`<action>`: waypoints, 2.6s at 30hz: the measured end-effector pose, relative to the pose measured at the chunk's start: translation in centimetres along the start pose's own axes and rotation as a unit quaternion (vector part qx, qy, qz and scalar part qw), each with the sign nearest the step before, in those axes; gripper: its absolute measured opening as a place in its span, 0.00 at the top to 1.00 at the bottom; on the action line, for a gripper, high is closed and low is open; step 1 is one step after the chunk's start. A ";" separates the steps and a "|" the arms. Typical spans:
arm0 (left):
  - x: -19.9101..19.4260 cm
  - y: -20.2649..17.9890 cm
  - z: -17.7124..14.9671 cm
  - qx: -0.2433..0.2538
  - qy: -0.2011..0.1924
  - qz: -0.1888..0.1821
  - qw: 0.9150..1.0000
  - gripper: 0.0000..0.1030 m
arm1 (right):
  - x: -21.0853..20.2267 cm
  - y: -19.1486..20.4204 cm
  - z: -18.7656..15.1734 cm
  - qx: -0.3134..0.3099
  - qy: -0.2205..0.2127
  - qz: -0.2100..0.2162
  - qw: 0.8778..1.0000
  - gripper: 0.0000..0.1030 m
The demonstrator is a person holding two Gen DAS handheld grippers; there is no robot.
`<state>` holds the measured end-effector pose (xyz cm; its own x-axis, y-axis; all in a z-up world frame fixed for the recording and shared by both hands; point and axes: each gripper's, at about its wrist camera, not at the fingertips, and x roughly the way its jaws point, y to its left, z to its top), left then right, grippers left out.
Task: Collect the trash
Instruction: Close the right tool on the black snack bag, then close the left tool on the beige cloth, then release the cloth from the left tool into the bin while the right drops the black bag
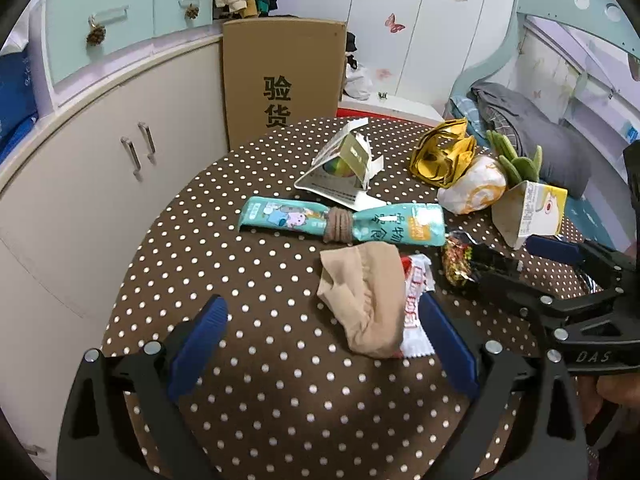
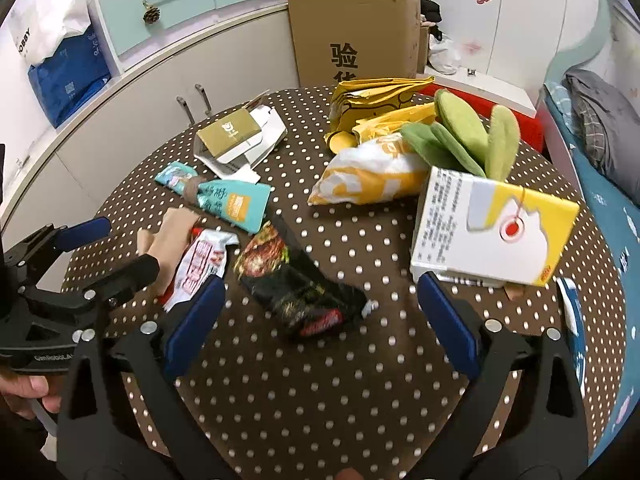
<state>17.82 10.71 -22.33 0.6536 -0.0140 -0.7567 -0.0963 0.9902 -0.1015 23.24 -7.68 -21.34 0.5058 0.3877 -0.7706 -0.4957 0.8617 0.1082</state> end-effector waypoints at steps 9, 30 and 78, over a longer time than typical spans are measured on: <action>0.9 -0.2 -0.1 0.015 0.018 -0.044 0.999 0.47 | 0.8 1.5 -0.2 -0.014 0.010 0.028 0.999 0.51; -0.7 0.2 -1.4 0.001 0.011 -0.066 0.998 0.73 | -2.8 0.1 -3.7 0.037 -0.012 0.022 0.999 0.73; -6.6 -41.2 -0.8 0.274 -0.005 -0.293 0.916 0.73 | -24.8 -29.6 -20.2 0.384 -0.150 -0.180 0.893 0.73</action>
<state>16.88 -30.14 -13.64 0.4802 -0.5668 -0.6694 0.6623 0.7347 -0.1469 11.11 -49.38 -18.14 0.7582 0.0101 -0.6519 0.3106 0.8735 0.3748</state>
